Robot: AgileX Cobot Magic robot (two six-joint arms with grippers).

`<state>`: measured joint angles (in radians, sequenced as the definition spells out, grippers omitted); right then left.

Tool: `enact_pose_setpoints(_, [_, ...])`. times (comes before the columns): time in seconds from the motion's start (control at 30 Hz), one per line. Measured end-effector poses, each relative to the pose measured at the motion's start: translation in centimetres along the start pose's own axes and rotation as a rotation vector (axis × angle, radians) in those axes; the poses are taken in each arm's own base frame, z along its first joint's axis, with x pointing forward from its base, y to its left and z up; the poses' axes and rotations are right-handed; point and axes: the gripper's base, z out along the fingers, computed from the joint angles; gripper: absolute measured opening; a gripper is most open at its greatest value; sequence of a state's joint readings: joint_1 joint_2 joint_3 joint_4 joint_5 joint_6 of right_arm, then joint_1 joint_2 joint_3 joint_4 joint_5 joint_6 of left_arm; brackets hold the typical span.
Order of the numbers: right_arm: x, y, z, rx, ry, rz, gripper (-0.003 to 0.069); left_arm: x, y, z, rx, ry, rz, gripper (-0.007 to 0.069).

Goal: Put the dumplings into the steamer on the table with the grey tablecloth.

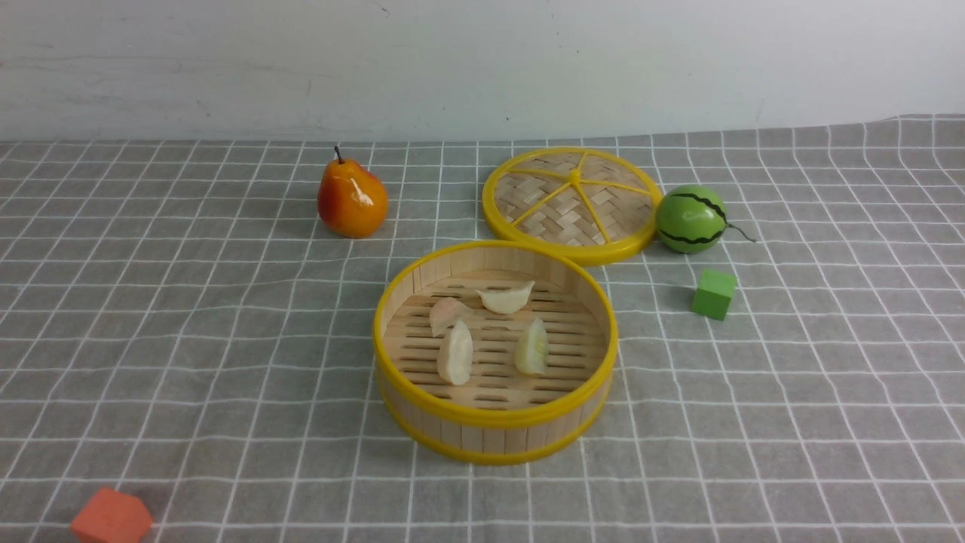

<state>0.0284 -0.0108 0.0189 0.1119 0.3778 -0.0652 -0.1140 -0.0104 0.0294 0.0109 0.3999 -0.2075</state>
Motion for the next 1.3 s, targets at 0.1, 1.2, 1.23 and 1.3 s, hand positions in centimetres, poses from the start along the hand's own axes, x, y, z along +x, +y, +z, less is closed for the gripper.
enact_pose_setpoints(0.1, [0.00,0.00,0.00,0.000,0.000,0.000,0.0086,0.00,0.00,0.00,0.000,0.000,0.000,-0.0014])
enact_pose_setpoints(1.2, [0.00,0.00,0.00,0.000,0.000,0.000,0.0106,0.00,0.00,0.00,0.000,0.000,0.000,-0.0010])
enact_pose_setpoints(1.23, [0.00,0.00,0.00,0.000,0.000,0.000,0.0107,0.00,0.00,0.00,0.000,0.000,0.000,-0.0010])
enact_pose_setpoints(1.3, [0.00,0.00,0.00,0.000,0.000,0.000,0.0110,0.00,0.00,0.00,0.000,0.000,0.000,-0.0010])
